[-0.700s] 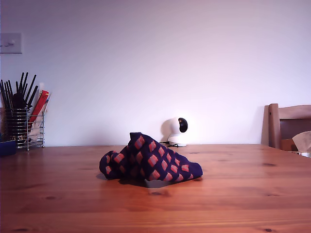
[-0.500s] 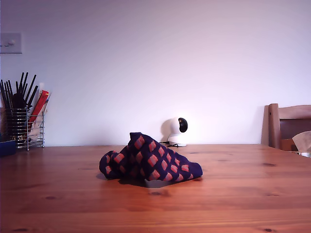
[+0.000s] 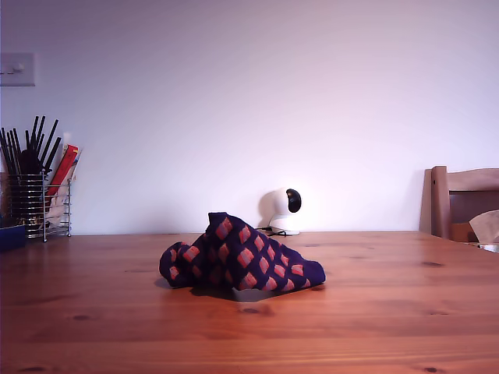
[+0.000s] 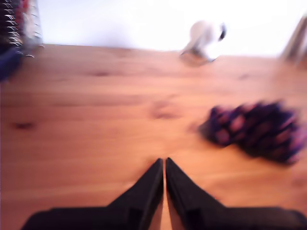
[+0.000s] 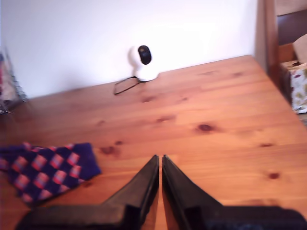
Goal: Fold the socks in front of you. After folding them, place them to the left side.
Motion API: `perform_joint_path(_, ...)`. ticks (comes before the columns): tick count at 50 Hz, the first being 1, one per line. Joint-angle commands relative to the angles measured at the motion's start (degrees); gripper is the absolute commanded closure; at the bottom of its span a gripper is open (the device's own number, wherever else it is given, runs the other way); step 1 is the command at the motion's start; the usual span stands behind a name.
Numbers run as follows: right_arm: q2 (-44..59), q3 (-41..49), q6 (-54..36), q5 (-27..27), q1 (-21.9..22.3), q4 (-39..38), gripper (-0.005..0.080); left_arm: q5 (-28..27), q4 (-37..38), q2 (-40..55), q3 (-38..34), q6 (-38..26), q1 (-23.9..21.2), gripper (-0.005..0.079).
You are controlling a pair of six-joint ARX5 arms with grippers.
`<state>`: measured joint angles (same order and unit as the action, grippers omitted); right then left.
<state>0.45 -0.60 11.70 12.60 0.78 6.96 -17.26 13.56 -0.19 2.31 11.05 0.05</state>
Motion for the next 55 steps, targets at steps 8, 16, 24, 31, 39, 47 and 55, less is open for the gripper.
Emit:
perform_joint_path(8,-0.4,-3.3,5.2,1.0,0.1,-0.2,0.0765,-5.1,-4.4,-0.5,-0.2,5.6,0.2,0.0763)
perform_joint_path(16,0.2,-6.1,8.7,3.5,0.1,1.9,0.0765,-8.7,-1.0,0.4,2.5,7.1,0.1,0.0763)
perform_joint_path(24,2.6,-10.1,9.5,7.9,0.0,7.4,0.0765,-13.2,2.4,4.9,6.4,8.2,-0.1,0.0763)
perform_joint_path(31,7.6,-13.2,9.5,11.6,-0.2,10.7,0.0765,-16.2,3.2,12.0,10.2,8.0,-1.2,0.0763)
perform_joint_path(39,15.5,-18.1,6.7,13.7,-1.7,12.2,0.0765,-18.4,3.1,22.7,14.8,3.5,-3.2,0.0763)
perform_joint_path(47,25.0,-23.3,1.0,14.1,-3.1,12.2,0.0765,-18.3,1.1,33.4,18.9,2.3,-5.3,0.0763)
perform_joint_path(55,34.4,-28.0,-2.6,16.2,-3.8,12.1,0.0765,-18.1,-4.5,41.8,21.9,-0.7,-7.1,0.0763)
